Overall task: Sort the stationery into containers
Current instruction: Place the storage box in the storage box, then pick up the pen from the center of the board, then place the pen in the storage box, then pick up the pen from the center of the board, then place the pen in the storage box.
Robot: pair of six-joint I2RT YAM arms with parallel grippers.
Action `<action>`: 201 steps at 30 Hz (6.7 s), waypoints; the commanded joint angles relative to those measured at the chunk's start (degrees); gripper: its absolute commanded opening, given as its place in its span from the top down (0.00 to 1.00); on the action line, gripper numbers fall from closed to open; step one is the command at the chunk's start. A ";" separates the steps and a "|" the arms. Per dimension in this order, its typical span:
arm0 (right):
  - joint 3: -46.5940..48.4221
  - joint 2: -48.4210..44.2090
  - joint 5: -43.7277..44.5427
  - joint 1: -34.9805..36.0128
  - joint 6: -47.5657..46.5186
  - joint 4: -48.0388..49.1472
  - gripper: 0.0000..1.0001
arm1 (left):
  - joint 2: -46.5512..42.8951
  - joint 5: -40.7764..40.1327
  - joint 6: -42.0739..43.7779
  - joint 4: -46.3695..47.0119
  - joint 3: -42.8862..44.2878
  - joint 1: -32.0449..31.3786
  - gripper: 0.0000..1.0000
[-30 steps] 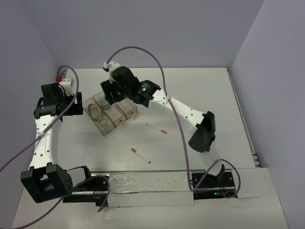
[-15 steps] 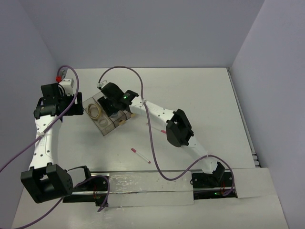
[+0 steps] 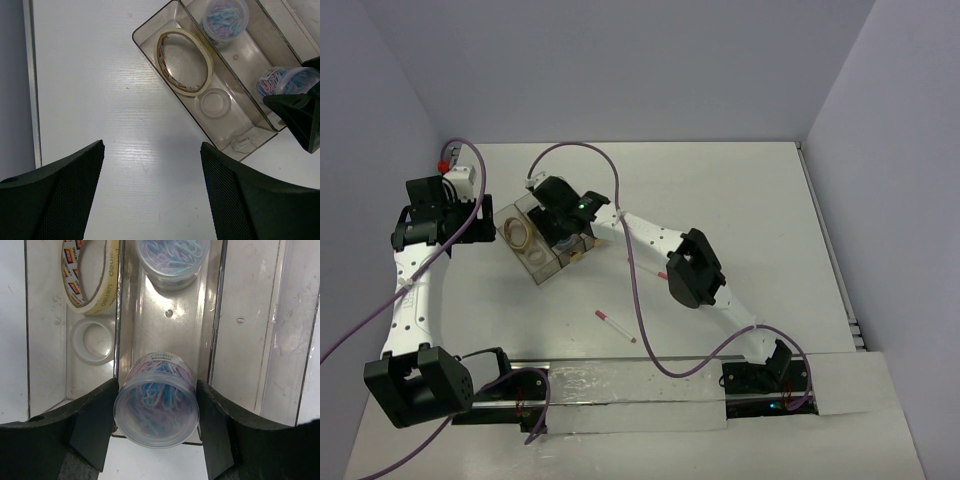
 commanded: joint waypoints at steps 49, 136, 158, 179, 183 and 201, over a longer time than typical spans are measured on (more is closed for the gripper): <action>-63.81 -26.88 -2.53 16.70 5.16 12.20 0.58 | -7.66 3.41 0.48 0.34 -2.26 0.53 0.16; -57.64 -30.02 -8.55 -12.55 -15.34 6.85 0.22 | -5.57 -3.36 5.58 3.72 -10.63 7.69 0.14; -60.85 -51.15 -13.87 -13.97 -6.14 17.16 1.00 | -5.40 -2.93 6.65 4.10 -9.48 9.84 0.14; -5.91 -7.56 -11.30 -12.79 -7.57 13.63 1.00 | -3.09 -2.76 6.64 4.56 -8.84 11.49 0.14; -6.47 -6.37 -14.74 -12.10 -9.89 10.38 1.00 | -2.43 -2.75 6.22 4.98 -9.03 11.55 0.15; -6.27 -16.27 -10.13 -10.78 -11.18 7.01 0.06 | -2.92 -3.26 6.99 3.36 -7.35 12.21 0.14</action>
